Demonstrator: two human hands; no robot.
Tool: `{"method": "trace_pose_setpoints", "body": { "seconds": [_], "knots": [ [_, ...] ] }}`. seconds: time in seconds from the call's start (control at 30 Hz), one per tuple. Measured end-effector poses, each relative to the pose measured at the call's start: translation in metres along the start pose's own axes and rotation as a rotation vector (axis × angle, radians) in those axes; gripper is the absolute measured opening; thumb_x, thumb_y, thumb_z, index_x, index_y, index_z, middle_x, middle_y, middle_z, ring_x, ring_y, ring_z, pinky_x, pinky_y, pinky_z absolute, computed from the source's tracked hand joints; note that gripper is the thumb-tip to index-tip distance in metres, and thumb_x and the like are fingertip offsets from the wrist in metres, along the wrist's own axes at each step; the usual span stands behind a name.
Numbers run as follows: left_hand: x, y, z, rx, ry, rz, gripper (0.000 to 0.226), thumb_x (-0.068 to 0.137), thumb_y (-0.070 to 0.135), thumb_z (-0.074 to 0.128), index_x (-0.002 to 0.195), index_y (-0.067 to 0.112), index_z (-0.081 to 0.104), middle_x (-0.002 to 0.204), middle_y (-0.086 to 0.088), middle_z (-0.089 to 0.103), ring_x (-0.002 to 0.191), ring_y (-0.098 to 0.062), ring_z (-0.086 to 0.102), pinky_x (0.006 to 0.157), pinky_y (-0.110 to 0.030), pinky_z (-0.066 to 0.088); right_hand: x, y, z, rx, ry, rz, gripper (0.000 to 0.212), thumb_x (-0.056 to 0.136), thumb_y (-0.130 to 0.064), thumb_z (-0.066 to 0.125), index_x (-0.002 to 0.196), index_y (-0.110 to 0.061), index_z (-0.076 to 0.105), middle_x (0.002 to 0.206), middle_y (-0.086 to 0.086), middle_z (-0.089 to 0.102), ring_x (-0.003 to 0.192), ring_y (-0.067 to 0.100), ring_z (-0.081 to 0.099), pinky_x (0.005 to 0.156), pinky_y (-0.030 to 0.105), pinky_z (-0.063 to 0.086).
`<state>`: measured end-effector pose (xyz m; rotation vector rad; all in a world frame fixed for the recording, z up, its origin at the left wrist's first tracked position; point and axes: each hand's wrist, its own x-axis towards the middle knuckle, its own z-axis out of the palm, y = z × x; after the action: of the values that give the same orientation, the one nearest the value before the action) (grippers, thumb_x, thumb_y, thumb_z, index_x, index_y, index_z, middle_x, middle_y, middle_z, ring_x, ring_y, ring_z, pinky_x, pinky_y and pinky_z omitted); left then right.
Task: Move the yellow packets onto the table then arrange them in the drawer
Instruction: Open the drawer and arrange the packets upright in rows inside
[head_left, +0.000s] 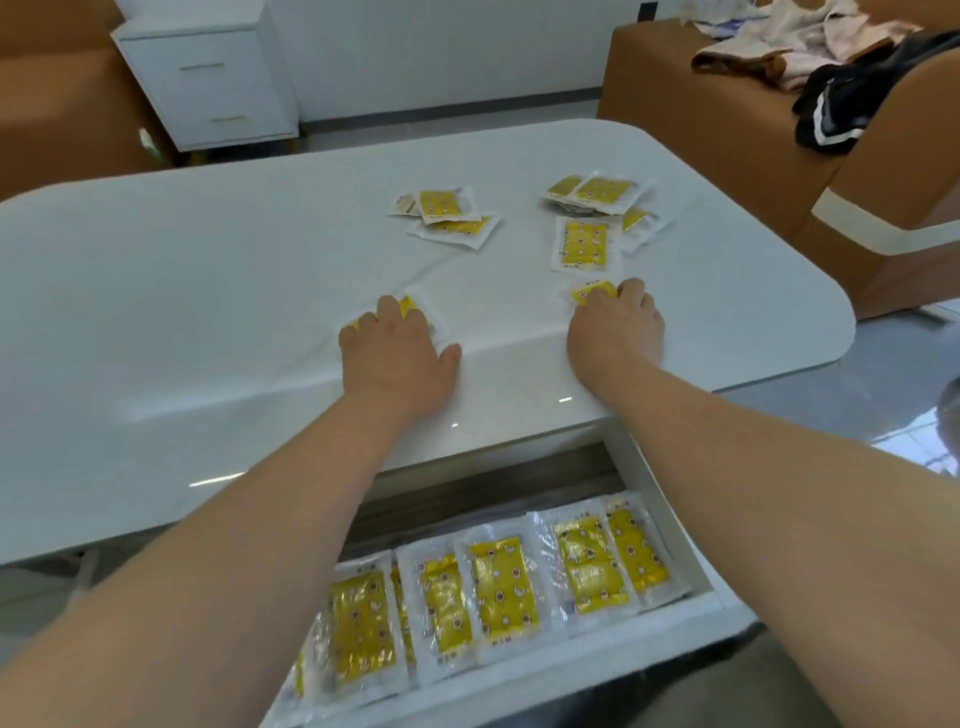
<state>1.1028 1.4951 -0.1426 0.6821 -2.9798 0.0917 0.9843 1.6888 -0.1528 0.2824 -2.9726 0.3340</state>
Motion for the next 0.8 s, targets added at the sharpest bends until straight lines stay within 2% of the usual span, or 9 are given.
{"method": "trace_pose_setpoints", "body": {
  "seconds": [0.1,0.2,0.33,0.43,0.5,0.57,0.67,0.73,0.8],
  "knots": [
    [-0.052,-0.003,-0.013,0.008,-0.023,0.040,0.054,0.096,0.057,0.041,0.124,0.014,0.057,0.123,-0.012,0.047,0.110,-0.033,0.048,0.087,-0.042,0.040,-0.041,-0.011,-0.010,-0.025,-0.090,-0.041,0.031,0.103,-0.025,0.040,0.126,-0.011,0.055,0.135,0.016,0.042,0.118,0.035,0.047,0.099,0.044,0.039],
    [-0.095,-0.012,-0.022,0.051,-0.042,0.089,0.045,0.099,0.051,0.040,0.124,0.018,0.057,0.125,-0.011,0.051,0.112,-0.032,0.047,0.088,-0.042,0.041,-0.074,-0.023,-0.020,-0.009,-0.122,-0.050,0.033,0.099,-0.023,0.048,0.131,-0.015,0.049,0.137,0.013,0.039,0.119,0.033,0.047,0.096,0.044,0.039],
    [-0.123,-0.028,-0.022,0.070,-0.013,0.132,0.037,0.102,0.035,0.038,0.132,0.021,0.054,0.120,-0.010,0.054,0.108,-0.032,0.048,0.085,-0.041,0.039,-0.085,-0.037,-0.031,0.199,-0.205,0.029,0.054,0.090,-0.019,0.064,0.139,-0.019,0.040,0.140,0.014,0.033,0.120,0.038,0.045,0.096,0.044,0.041],
    [-0.121,-0.035,-0.020,0.002,0.002,0.110,0.034,0.100,0.024,0.045,0.132,0.023,0.057,0.113,-0.009,0.052,0.103,-0.031,0.049,0.079,-0.038,0.036,-0.082,-0.040,-0.035,0.360,-0.320,0.062,0.069,0.087,-0.013,0.068,0.146,-0.021,0.033,0.140,0.015,0.032,0.106,0.037,0.056,0.082,0.037,0.046],
    [-0.116,-0.035,-0.020,-0.064,-0.011,0.092,0.031,0.101,0.025,0.046,0.129,0.021,0.058,0.111,-0.009,0.050,0.102,-0.029,0.049,0.079,-0.037,0.037,-0.082,-0.039,-0.038,0.384,-0.352,0.027,0.074,0.086,-0.014,0.070,0.149,-0.022,0.032,0.141,0.015,0.037,0.096,0.029,0.055,0.078,0.033,0.044],
    [-0.113,-0.036,-0.020,-0.132,-0.023,0.084,0.030,0.103,0.029,0.046,0.128,0.018,0.058,0.118,-0.009,0.049,0.108,-0.029,0.048,0.086,-0.039,0.043,-0.081,-0.036,-0.040,0.386,-0.370,-0.031,0.072,0.085,-0.016,0.071,0.148,-0.022,0.037,0.137,0.011,0.048,0.096,0.023,0.052,0.078,0.031,0.046],
    [-0.113,-0.039,-0.019,-0.241,-0.070,0.072,0.032,0.104,0.033,0.048,0.130,0.016,0.056,0.144,-0.010,0.043,0.136,-0.031,0.037,0.105,-0.045,0.040,-0.079,-0.032,-0.048,0.364,-0.411,-0.064,0.059,0.085,-0.014,0.069,0.140,-0.024,0.050,0.130,0.003,0.055,0.097,0.018,0.054,0.069,0.027,0.048],
    [-0.112,-0.040,-0.022,-0.333,-0.112,0.052,0.030,0.103,0.035,0.052,0.128,0.018,0.054,0.136,-0.006,0.052,0.129,-0.028,0.046,0.102,-0.044,0.044,-0.078,-0.029,-0.056,0.376,-0.445,-0.076,0.046,0.086,-0.010,0.068,0.129,-0.024,0.058,0.122,0.000,0.057,0.098,0.019,0.059,0.066,0.027,0.052],
    [-0.110,-0.041,-0.026,-0.358,-0.112,0.040,0.030,0.100,0.036,0.057,0.125,0.021,0.054,0.124,-0.003,0.059,0.115,-0.025,0.053,0.095,-0.044,0.048,-0.078,-0.026,-0.064,0.388,-0.483,-0.108,0.036,0.084,-0.010,0.071,0.117,-0.023,0.063,0.114,-0.001,0.060,0.098,0.020,0.064,0.074,0.033,0.059]
  ]
}}
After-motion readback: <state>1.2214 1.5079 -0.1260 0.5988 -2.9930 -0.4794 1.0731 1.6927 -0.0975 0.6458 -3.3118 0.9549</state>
